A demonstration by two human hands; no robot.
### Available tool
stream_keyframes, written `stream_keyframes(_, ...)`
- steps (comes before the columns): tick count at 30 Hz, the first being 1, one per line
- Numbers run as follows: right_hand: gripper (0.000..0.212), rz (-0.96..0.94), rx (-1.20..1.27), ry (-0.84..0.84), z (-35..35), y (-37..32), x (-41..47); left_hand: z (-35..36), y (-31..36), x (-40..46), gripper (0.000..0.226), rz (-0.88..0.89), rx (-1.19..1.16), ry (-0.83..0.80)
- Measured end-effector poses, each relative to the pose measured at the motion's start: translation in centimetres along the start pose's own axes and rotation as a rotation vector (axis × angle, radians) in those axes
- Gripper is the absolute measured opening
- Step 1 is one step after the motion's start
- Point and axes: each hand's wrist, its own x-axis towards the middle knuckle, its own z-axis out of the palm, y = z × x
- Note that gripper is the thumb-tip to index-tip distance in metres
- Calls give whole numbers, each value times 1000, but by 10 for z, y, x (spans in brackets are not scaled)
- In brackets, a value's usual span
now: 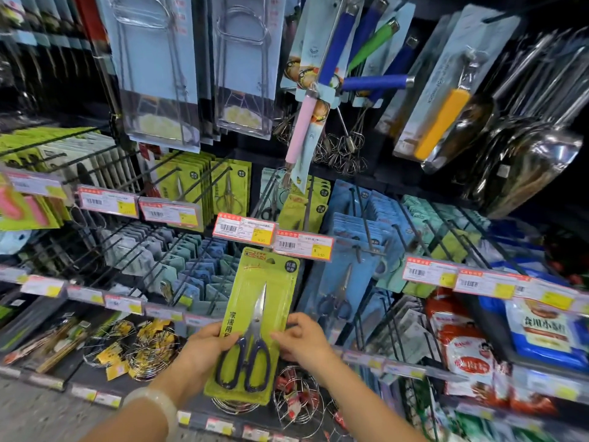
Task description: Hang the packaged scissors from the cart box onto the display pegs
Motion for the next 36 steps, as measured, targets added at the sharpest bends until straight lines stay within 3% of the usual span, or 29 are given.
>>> stream_keyframes(4,23,-79,-16,156,-6,0,-7,16,3,-2,9,75,91,25)
stream_keyframes(6,26,-106,-42,191,-14,-3,-10,26,8,-4,16,150,151,76)
stream_keyframes(13,25,-153,-18,301,-41,-25,-5,49,31,8,9,255,126,100)
stream_keyframes(20,22,-119,-38,289,-44,-25,5,50,29,24,5,209,150,97)
stream_keyframes(23,15,-102,-59,296,-39,-14,10,48,20,28,21,183,180,92)
stream_keyframes(28,7,-54,-7,351,-38,-12,24,52,23,40,14,221,218,147)
stream_keyframes(31,32,-8,-29,392,-38,-21,36,56,32,53,7,256,327,166)
stream_keyframes(36,51,83,-128,426,-41,-26,41,62,38,67,46,194,634,139)
